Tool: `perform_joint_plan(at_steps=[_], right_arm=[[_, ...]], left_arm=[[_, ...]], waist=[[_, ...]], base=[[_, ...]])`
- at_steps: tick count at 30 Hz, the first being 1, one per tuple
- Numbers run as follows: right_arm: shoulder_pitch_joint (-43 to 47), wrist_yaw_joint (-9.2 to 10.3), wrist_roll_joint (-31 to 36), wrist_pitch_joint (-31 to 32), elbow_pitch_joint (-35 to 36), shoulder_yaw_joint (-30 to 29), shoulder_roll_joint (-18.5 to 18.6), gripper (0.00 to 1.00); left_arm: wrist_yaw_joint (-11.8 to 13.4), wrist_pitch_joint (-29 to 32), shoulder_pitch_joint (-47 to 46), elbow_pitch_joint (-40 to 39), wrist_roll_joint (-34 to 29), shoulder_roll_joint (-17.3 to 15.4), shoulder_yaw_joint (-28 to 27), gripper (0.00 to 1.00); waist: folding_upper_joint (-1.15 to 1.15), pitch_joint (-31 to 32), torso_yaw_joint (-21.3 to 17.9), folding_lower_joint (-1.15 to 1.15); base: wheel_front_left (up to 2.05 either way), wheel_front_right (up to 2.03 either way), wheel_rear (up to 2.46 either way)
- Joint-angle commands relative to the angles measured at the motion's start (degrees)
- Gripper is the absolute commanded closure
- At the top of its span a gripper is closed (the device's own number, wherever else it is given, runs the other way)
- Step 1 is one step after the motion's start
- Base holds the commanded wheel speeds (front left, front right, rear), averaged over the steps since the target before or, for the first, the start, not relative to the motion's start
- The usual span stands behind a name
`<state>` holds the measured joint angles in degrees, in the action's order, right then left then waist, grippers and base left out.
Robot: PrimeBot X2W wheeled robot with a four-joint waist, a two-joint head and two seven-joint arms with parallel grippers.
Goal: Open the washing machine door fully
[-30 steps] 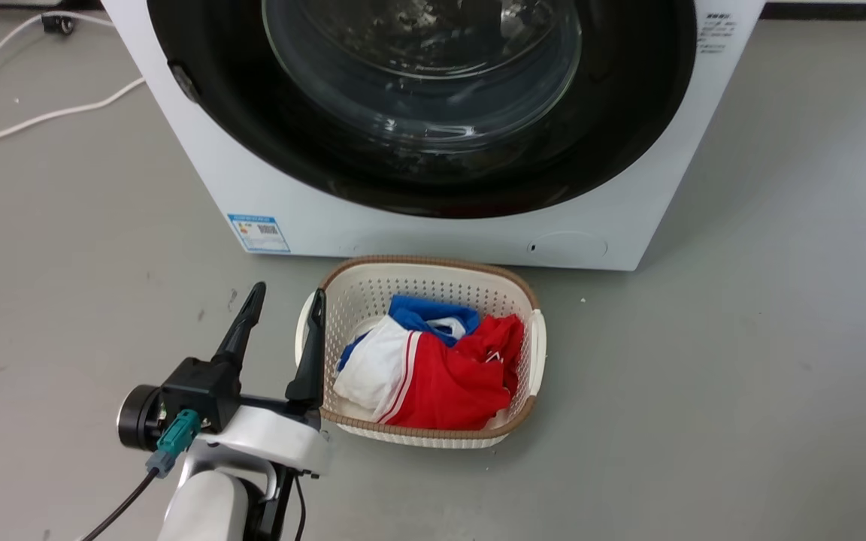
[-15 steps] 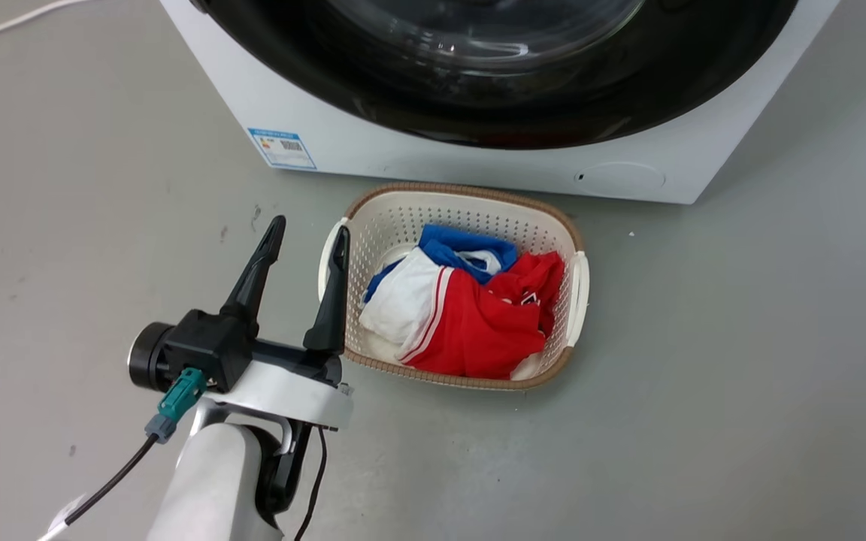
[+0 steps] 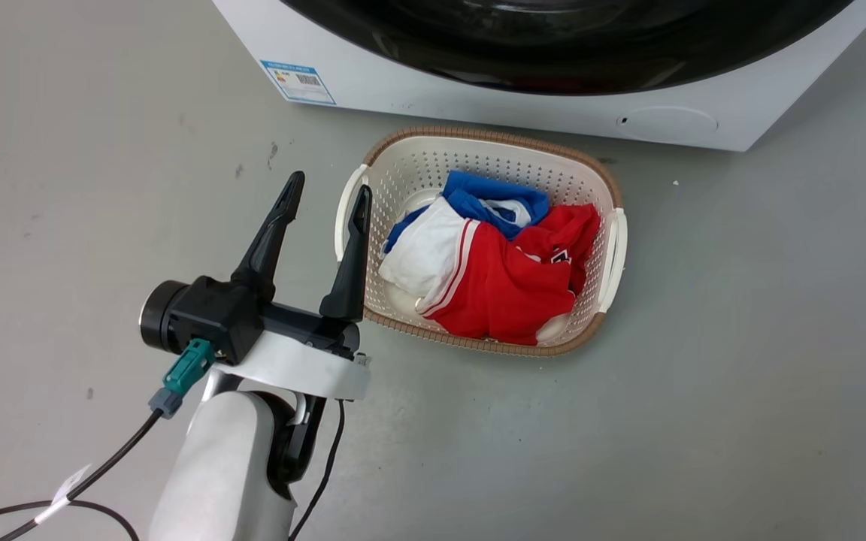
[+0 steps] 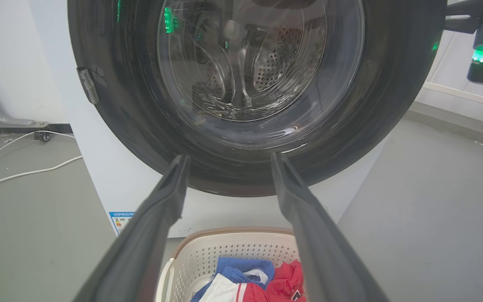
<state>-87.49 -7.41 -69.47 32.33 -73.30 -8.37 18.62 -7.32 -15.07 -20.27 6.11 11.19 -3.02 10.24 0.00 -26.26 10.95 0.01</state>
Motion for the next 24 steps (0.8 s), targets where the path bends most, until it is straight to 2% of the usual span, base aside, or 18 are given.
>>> perform_joint_plan(at_steps=[1,10,11,16,24], right_arm=[[-1.11,-0.15,0.43,0.55,-0.32,0.39,-0.15,1.0],[-2.88,-0.15,2.16,5.97,-0.7,1.28,-1.14,1.0],[-1.02,-0.14,2.2,5.2,-0.73,0.5,-0.48,1.0],[1.24,-0.08,4.02,6.47,-0.68,-0.22,-2.03,1.0],[2.94,-0.09,5.76,12.64,-0.61,-1.84,-1.75,1.0]], left_arm=[[-0.07,-0.16,-0.95,-0.2,0.06,0.09,-0.07,0.0],[-0.1,-0.16,-1.98,-0.41,0.47,0.14,0.46,0.0],[-0.11,-0.16,-1.9,-0.32,0.52,0.12,0.56,0.0],[-0.11,-0.16,-1.65,0.22,0.45,0.11,0.61,0.0],[-0.12,-0.16,-0.04,1.21,0.05,0.13,0.51,0.0]], waist=[[0.0,-0.77,0.23,-0.01],[0.0,-2.4,0.21,-0.01],[0.0,-2.26,0.12,-0.01],[0.0,-1.48,-0.29,-0.01],[0.0,1.48,-0.84,-0.01]], base=[[0.0,0.0,0.0],[0.0,0.0,0.0],[0.0,0.0,0.0],[0.0,0.0,0.0],[0.0,0.0,0.0]])
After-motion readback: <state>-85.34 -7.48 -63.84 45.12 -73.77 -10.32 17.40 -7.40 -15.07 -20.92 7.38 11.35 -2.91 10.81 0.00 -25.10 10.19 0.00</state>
